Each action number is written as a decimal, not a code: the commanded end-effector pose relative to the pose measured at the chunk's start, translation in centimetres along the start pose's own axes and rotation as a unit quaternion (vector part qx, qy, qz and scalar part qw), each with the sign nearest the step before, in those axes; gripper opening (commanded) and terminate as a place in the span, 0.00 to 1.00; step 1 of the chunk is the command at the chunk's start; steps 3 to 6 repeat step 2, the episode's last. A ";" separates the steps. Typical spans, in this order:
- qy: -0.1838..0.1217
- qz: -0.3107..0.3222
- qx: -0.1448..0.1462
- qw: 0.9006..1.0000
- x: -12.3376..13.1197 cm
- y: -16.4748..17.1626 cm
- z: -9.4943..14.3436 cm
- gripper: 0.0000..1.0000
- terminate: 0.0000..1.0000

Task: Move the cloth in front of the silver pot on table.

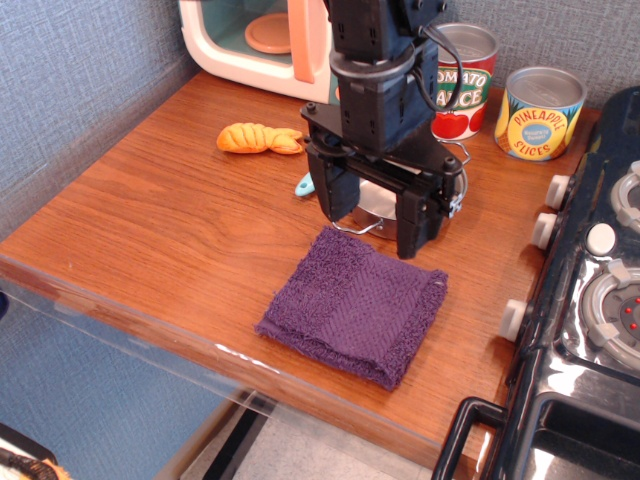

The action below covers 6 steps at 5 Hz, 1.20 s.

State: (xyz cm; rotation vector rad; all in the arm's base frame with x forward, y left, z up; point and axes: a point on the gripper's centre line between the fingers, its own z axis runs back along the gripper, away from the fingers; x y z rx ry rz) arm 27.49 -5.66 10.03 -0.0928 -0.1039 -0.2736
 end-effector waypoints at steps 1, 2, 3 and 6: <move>-0.016 0.012 0.008 1.000 0.3 0.1 0.6 1.00 0.00; -0.016 0.012 0.008 1.000 0.3 0.1 0.6 1.00 1.00; -0.016 0.012 0.008 1.000 0.3 0.1 0.6 1.00 1.00; -0.016 0.012 0.008 1.000 0.3 0.1 0.6 1.00 1.00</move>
